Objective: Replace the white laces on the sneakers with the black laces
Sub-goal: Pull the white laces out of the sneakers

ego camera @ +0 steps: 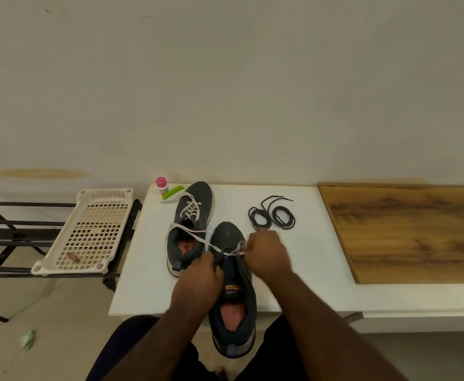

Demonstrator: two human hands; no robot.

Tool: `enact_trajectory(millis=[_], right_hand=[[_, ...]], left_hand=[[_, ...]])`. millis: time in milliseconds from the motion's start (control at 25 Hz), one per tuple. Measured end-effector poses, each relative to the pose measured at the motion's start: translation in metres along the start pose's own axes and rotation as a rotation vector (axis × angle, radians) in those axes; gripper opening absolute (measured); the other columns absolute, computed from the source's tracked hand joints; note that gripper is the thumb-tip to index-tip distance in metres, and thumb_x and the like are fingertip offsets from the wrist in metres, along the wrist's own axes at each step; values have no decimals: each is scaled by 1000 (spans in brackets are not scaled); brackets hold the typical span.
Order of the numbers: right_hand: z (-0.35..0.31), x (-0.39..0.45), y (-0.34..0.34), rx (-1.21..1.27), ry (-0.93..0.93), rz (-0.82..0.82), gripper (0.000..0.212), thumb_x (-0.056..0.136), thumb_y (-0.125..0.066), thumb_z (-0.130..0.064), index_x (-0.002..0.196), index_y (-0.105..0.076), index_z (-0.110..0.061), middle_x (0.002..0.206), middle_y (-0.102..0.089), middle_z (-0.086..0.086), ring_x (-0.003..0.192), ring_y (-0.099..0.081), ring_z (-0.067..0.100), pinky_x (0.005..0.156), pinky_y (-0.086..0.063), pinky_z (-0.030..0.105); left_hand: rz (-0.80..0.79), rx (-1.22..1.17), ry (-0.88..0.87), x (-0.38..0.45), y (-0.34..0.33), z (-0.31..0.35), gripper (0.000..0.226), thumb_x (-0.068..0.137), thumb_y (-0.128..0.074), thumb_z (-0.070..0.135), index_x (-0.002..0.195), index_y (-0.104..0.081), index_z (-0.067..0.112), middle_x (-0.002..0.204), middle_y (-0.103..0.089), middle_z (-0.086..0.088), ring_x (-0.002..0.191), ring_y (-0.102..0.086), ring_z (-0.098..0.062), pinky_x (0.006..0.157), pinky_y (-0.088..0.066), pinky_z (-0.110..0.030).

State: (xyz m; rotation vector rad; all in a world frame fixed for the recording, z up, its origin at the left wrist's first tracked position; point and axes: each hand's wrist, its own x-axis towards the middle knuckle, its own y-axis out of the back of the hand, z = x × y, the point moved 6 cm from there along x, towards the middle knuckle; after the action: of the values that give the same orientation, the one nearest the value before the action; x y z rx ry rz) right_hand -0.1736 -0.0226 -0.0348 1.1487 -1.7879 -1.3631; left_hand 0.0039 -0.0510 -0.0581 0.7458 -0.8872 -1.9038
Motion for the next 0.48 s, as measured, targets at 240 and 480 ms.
enact_trajectory(millis=[240,480], right_hand=[[22,-5,-14,331,55,-192,23,93,-59,-18,113,-72,-18,110,-72,0,101,-64,16,91,-49,29],[5,-9,-15,278,-20,-178,15,92,-52,-8,84,-62,-17,88,-66,2,84,-61,20,68,-45,26]], left_hand=[[25,161,-184,-14,10,27,43,95,-43,53,136,-40,39,127,-44,5,110,-52,-17,84,-50,-32],[-110,392,-326,-23,-11,35,56,90,-26,63,137,-45,39,135,-46,10,115,-35,-20,95,-42,-35]])
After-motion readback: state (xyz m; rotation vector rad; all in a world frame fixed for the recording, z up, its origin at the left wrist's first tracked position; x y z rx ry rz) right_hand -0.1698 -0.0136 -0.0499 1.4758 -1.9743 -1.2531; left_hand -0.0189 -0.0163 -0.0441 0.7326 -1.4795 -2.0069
